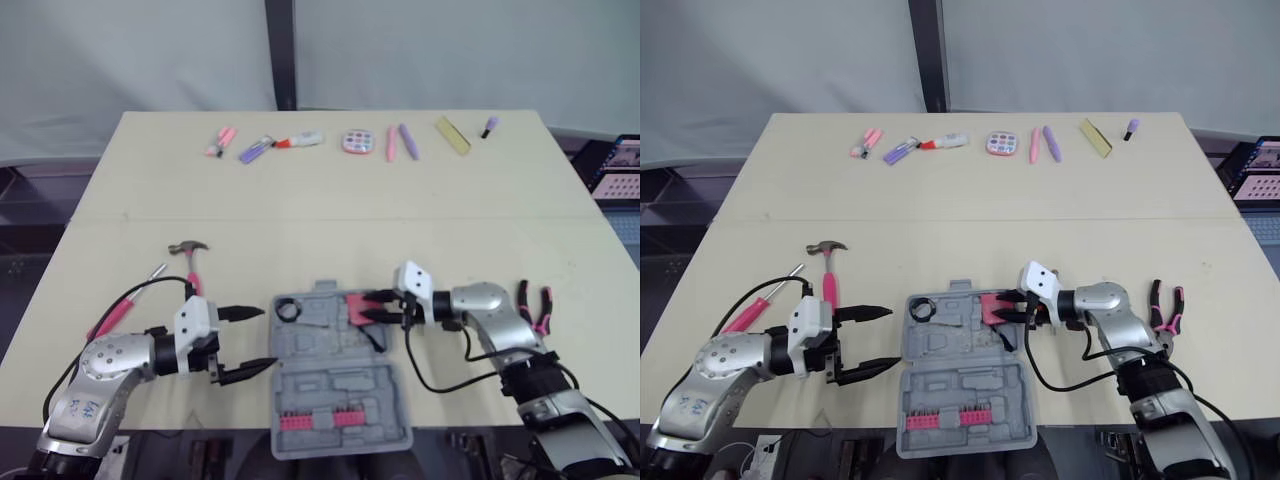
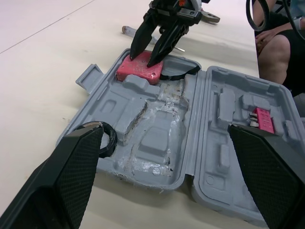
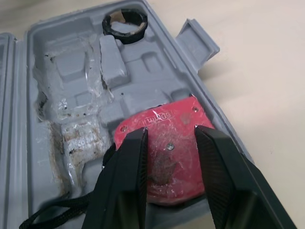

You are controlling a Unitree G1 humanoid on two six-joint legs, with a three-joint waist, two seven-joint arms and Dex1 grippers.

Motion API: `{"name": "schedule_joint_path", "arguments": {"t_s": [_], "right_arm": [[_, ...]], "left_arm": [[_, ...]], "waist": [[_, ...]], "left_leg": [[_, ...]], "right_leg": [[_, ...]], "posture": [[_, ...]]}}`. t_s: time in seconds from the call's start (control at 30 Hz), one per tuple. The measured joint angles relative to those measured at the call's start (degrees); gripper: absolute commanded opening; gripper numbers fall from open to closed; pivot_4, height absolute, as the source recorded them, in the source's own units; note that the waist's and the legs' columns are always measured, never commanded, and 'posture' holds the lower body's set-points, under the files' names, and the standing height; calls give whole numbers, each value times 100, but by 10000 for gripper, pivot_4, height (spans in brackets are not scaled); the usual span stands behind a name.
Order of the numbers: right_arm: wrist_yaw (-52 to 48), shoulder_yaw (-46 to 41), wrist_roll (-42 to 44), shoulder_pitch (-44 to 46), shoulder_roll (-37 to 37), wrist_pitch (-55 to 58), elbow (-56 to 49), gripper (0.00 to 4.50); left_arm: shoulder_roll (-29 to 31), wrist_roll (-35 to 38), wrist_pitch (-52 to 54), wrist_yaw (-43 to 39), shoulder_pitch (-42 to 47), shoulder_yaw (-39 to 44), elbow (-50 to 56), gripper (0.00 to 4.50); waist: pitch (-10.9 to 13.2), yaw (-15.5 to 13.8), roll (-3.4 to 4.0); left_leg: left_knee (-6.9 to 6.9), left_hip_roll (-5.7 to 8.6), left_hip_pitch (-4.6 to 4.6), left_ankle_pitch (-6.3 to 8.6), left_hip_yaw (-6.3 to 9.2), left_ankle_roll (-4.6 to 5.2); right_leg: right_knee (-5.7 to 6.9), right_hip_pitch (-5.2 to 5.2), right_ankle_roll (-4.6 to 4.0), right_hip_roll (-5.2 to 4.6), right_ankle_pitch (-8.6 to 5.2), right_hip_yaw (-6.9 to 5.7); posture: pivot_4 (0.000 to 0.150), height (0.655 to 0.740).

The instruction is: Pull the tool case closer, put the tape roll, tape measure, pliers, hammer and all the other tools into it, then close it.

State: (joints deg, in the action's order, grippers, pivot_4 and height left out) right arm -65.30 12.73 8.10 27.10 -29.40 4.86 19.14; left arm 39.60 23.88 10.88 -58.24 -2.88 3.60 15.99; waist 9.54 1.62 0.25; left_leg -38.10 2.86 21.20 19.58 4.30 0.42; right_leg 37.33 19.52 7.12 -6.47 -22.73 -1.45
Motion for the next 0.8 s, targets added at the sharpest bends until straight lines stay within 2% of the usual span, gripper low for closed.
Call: {"name": "schedule_joint_path", "arguments": {"t_s": [0.53,0.67,0.8], "right_arm": [[94,-169,37,-192,125,-333,117,16647],[134,-209,140,-332,22,172,-371,16647],[305,-447,437,-628,-260,1104,-1550,16647]], "left_arm": [[0,0,-1,5,-107,42,118,45000],[-2,1,-4,-1,-108,41,120,45000],[1,101,64,-1,-173,129,146,45000]], "waist": [[-5,-3,-7],[-4,-13,-5],[1,-16,2]], "left_leg": [[0,-1,-4,0,2,0],[2,0,2,0,3,0],[2,-1,15,0,2,0]], "right_leg": [[-3,-7,0,0,0,2],[-19,-5,0,-1,0,4],[-31,-2,0,-2,0,6]], "posture": [[1500,7400],[1500,7400],[1500,7400]]}}
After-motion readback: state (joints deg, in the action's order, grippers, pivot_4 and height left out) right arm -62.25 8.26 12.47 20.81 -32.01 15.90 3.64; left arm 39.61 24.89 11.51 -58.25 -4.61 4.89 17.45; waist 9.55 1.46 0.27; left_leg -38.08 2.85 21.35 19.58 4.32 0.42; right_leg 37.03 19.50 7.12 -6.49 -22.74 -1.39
